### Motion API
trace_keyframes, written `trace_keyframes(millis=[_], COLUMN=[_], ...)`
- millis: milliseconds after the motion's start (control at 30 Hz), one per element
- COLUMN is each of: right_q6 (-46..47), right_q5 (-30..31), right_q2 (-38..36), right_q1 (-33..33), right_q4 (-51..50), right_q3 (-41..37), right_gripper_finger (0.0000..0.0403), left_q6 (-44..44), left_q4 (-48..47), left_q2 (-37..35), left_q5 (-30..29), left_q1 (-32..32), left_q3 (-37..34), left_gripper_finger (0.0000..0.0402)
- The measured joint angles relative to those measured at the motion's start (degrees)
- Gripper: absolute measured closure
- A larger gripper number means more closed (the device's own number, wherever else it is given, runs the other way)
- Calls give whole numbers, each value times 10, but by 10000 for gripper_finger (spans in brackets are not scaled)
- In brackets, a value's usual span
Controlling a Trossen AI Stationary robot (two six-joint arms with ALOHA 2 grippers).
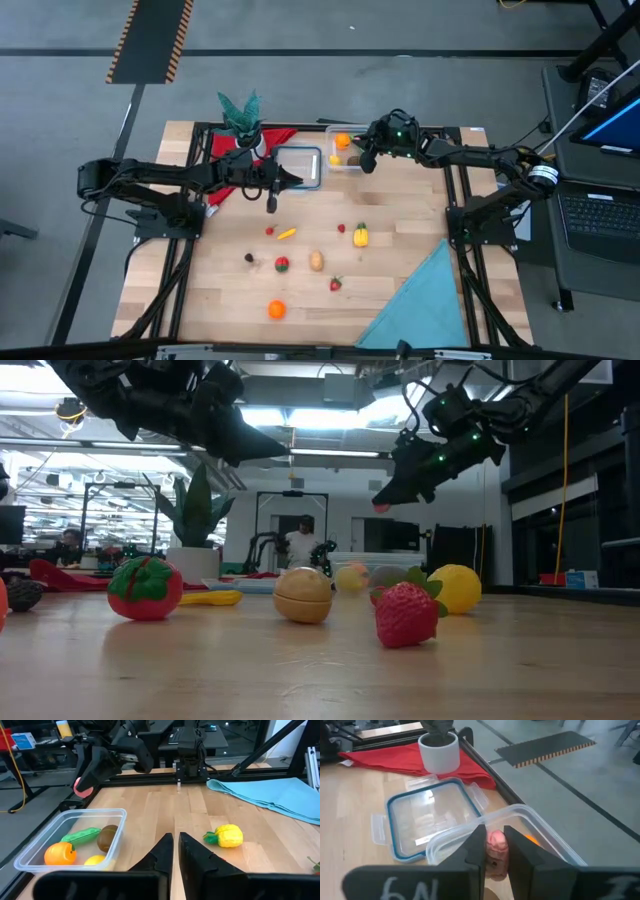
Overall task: Pick and placing Produce into tupperware
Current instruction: Put the peach into the transparent bin
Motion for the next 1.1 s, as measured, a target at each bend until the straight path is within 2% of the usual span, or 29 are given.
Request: trace_keyframes(millis=[500, 800, 1100], right_q6=[13, 13, -2], right_q5=[-16, -16, -16], right_q2=[0, 11, 87], right_q1=[2, 2, -7], right_q4=[-60, -210, -267], right_q3=[8, 97, 174], right_gripper_finger=[347, 347, 347], left_q6=[0, 0, 0], left_q4=[0, 0, -21], left_q2=[0, 0, 0], left_q5=[0, 0, 0], left_q1=[0, 0, 0], left_q3=[0, 0, 0], left_gripper_finger=[344, 330, 320])
